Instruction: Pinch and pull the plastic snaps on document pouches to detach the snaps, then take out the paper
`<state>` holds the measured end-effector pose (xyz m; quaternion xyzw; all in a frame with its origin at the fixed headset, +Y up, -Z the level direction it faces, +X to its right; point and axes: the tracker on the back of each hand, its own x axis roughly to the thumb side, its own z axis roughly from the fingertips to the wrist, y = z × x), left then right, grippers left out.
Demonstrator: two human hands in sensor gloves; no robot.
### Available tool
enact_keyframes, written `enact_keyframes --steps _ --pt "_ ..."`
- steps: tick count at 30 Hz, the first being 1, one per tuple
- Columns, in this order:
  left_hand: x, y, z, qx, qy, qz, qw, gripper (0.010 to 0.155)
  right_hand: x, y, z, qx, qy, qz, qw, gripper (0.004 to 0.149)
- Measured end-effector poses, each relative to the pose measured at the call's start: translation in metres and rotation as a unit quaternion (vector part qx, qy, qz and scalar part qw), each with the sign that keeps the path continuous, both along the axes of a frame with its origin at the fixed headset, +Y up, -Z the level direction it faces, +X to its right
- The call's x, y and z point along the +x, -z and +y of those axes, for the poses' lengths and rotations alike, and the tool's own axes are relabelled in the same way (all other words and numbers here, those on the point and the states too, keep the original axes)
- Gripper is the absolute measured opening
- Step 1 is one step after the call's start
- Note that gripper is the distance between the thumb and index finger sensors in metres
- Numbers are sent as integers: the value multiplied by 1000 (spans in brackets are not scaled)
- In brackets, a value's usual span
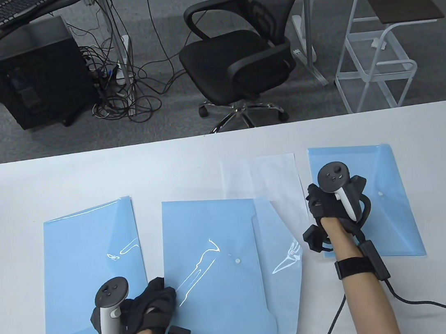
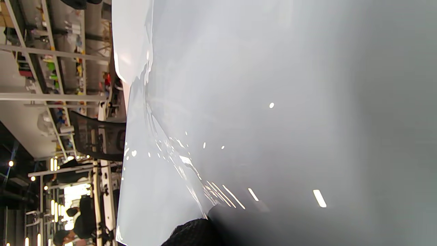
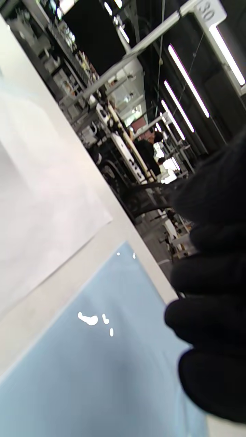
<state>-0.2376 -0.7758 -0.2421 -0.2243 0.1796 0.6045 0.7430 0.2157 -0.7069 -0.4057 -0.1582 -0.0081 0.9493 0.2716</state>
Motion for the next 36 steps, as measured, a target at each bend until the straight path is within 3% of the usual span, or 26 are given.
enact_keyframes --steps 8,16,22,30,36 --pt "6 0 1 10 -6 -7 1000 47 10 -47 1 -20 133 60 989 50" --pt "14 -2 0 17 -3 -19 1000 47 13 -78 -38 -119 278 106 947 49" --pt "21 -1 -8 7 18 -32 999 47 1 -87 -49 -132 327 157 922 49" --pt "28 2 -16 -7 40 -42 998 47 -46 -97 -37 -120 259 247 926 54" --pt "26 2 -17 -8 63 -38 997 47 -94 -113 -38 -116 91 314 938 59"
